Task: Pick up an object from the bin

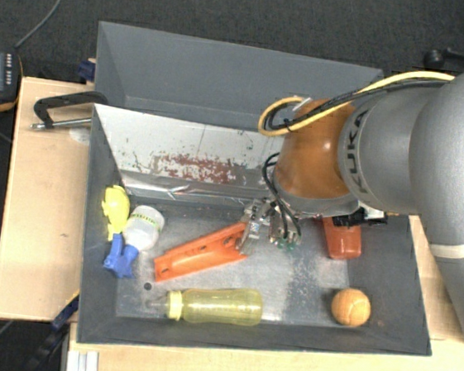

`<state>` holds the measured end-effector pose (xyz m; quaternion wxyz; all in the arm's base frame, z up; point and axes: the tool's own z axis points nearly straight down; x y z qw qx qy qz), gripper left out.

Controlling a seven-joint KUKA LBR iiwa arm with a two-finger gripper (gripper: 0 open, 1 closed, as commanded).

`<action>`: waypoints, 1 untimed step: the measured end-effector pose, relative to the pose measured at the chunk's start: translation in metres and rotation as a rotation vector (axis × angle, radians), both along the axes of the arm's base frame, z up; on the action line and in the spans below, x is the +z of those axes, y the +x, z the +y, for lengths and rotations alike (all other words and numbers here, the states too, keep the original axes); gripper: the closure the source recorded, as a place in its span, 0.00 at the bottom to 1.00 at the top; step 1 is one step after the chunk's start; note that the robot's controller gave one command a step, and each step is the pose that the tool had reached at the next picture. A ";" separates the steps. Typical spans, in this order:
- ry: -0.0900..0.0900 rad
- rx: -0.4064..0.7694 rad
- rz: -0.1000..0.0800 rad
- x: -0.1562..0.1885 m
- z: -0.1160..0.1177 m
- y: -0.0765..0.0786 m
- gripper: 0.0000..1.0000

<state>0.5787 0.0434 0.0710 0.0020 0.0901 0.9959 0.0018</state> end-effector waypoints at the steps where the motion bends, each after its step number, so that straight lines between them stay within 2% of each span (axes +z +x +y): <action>1: 0.000 0.000 0.000 0.000 0.000 0.000 1.00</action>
Offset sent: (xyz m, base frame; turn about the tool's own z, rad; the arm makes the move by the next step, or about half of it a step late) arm 0.0001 0.0001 0.0702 0.0000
